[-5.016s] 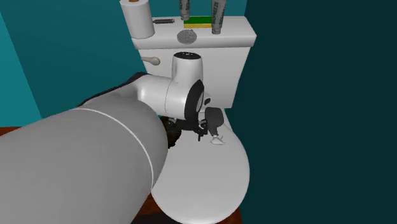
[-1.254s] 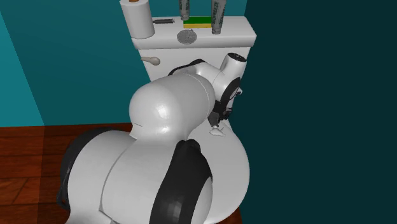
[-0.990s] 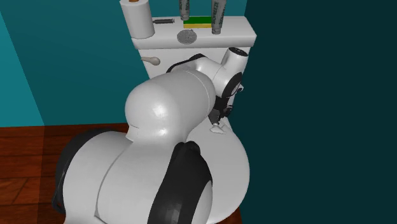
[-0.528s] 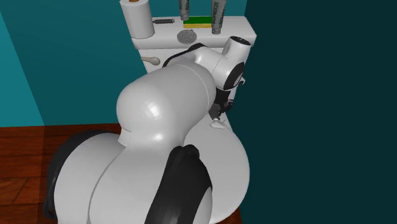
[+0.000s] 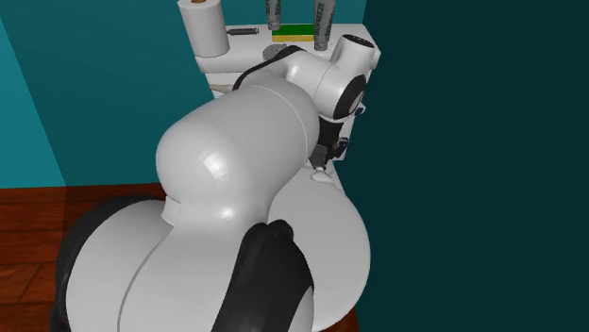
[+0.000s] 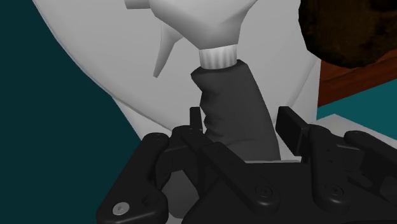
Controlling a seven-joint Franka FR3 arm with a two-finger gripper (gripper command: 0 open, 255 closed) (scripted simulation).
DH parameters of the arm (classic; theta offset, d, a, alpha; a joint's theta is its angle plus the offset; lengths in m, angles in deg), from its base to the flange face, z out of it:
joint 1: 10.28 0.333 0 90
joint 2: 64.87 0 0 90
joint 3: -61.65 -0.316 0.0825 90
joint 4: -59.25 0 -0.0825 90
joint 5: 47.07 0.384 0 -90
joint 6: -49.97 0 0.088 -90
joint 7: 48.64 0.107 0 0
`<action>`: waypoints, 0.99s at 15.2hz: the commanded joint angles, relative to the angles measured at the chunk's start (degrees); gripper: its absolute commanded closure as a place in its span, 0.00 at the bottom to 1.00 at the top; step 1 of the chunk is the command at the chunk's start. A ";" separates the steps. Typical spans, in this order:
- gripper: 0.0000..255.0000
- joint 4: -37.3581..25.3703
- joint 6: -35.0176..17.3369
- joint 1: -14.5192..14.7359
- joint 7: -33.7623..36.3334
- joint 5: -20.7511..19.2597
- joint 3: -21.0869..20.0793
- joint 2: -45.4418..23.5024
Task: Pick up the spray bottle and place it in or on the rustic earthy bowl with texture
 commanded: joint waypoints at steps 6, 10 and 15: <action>1.00 13.20 -5.35 6.50 6.95 -2.07 -1.76 9.58; 1.00 19.29 -7.99 9.90 11.73 -3.01 -3.49 14.17; 1.00 25.18 -10.69 13.76 18.05 -3.76 -6.17 18.73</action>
